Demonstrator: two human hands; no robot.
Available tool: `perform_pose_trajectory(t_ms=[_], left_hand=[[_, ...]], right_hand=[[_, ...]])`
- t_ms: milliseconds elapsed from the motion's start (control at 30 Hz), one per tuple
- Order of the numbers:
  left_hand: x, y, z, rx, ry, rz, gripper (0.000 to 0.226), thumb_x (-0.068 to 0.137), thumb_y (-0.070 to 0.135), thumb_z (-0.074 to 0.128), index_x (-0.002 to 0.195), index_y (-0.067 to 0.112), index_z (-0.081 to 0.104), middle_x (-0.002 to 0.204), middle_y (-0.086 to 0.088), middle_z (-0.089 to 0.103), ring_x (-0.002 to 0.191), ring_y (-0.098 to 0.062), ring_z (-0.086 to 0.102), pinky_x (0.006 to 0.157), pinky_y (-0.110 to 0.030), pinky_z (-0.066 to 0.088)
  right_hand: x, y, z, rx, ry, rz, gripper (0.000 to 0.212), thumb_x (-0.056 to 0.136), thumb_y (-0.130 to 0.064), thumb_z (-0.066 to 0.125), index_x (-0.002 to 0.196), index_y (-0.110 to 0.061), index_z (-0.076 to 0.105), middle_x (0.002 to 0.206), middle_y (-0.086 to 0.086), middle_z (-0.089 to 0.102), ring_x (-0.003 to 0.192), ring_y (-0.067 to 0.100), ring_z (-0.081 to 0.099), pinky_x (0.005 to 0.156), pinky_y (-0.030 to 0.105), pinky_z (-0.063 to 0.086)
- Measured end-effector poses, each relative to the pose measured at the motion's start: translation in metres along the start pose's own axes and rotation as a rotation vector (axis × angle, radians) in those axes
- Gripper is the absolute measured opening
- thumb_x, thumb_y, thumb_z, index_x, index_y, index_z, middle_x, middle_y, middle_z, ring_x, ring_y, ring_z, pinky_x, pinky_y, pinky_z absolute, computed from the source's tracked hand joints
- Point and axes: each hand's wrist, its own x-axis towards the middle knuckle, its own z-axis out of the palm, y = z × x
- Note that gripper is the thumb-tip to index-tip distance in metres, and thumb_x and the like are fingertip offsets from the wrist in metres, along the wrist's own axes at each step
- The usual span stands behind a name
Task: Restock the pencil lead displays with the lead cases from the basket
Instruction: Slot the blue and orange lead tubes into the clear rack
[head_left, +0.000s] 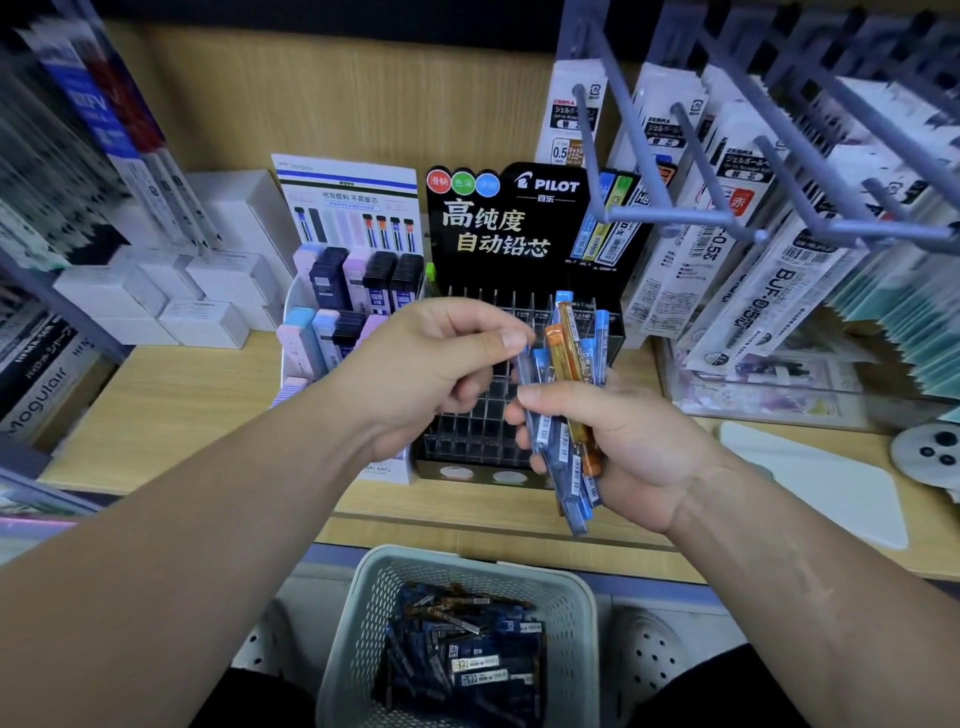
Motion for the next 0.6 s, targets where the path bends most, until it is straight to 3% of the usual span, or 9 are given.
perform_pose_trajectory(t_ms=[167,267,367,600], left_hand=[[0.002,0.002,-0.003,-0.088,0.055,0.003,0.011,0.074,0.026,0.071,0.078,0.016,0.069,0.054,0.002,0.059,0.046,-0.011,0.050,0.042,-0.019,0.036],[0.003,0.001,-0.002,-0.138,0.091,0.022,0.013,0.073,0.024,0.073,0.074,0.013,0.068,0.061,-0.004,0.064,0.049,-0.011,0.058,0.044,-0.019,0.045],[0.004,0.001,-0.001,-0.103,0.141,0.043,0.017,0.070,0.023,0.075,0.078,0.009,0.068,0.065,-0.007,0.066,0.052,-0.013,0.061,0.047,-0.020,0.049],[0.003,0.014,-0.013,0.000,0.121,0.093,0.008,0.079,0.012,0.072,0.082,0.006,0.068,0.064,-0.007,0.067,0.058,-0.018,0.067,0.054,-0.023,0.054]], right_hand=[[0.001,-0.002,-0.003,0.059,0.033,-0.004,0.025,0.068,-0.016,0.075,0.093,-0.016,0.071,0.081,0.008,0.074,0.063,0.014,0.063,0.062,0.027,0.049],[0.000,-0.002,-0.002,0.016,0.037,0.005,0.016,0.077,-0.010,0.074,0.092,-0.016,0.071,0.083,0.009,0.075,0.064,0.015,0.065,0.058,0.025,0.051],[0.001,0.000,0.000,0.005,0.064,0.010,0.011,0.087,-0.006,0.070,0.090,-0.016,0.071,0.082,0.009,0.075,0.064,0.015,0.065,0.057,0.025,0.052],[0.003,-0.001,0.003,0.024,0.072,0.018,0.010,0.089,-0.005,0.069,0.090,-0.015,0.070,0.081,0.007,0.075,0.062,0.014,0.064,0.058,0.025,0.049]])
